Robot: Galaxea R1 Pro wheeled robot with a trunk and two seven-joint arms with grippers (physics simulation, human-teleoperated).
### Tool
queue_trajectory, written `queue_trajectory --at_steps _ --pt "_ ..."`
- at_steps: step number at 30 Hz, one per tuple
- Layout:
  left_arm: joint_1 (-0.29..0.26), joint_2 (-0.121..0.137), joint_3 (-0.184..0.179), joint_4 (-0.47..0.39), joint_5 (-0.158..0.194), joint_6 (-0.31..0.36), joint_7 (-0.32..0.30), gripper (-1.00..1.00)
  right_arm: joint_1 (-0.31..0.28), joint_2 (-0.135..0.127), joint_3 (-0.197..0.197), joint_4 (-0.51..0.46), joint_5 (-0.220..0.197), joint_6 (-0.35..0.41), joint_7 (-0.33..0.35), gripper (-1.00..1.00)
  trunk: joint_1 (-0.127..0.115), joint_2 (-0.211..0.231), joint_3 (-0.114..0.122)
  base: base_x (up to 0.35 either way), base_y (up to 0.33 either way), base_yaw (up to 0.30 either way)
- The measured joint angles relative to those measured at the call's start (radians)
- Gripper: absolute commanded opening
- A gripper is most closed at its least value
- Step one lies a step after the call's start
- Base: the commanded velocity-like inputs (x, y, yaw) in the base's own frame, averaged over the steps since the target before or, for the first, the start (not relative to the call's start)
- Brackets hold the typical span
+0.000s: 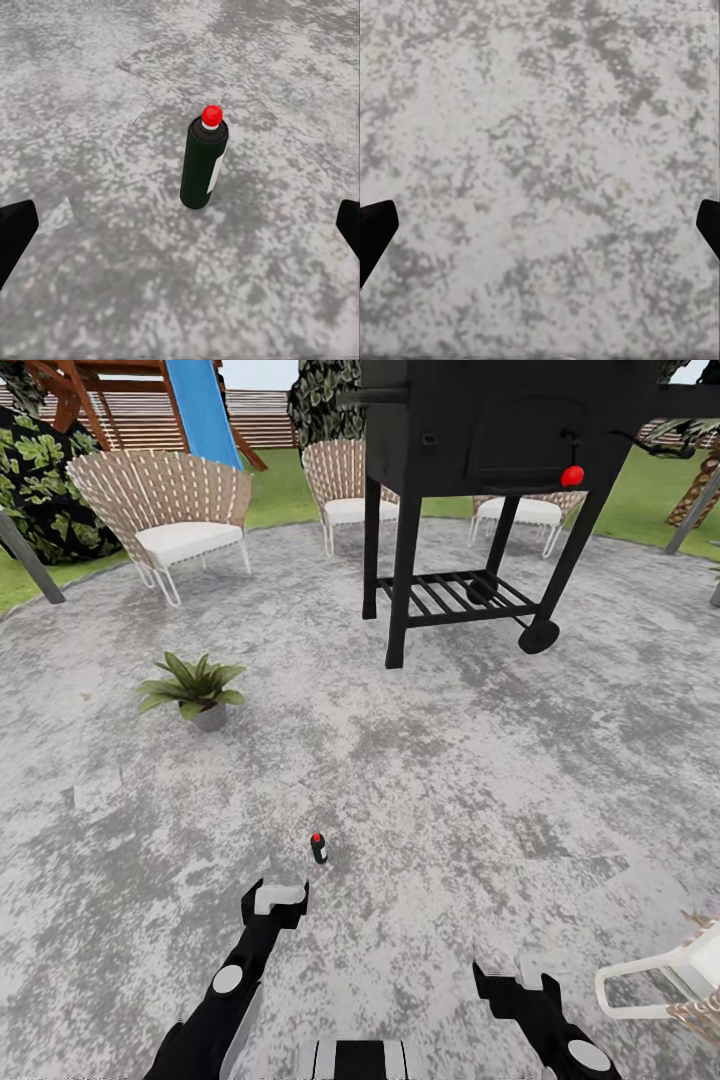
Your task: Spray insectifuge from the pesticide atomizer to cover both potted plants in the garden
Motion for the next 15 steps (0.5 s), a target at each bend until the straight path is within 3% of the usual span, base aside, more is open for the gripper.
queue_trajectory --at_steps 15 --pt "0.000 0.000 -0.001 0.000 0.000 0.000 0.000 1.00 0.000 0.000 -0.001 -0.001 0.000 0.001 0.000 1.00 0.000 0.000 -0.006 0.023 0.000 0.000"
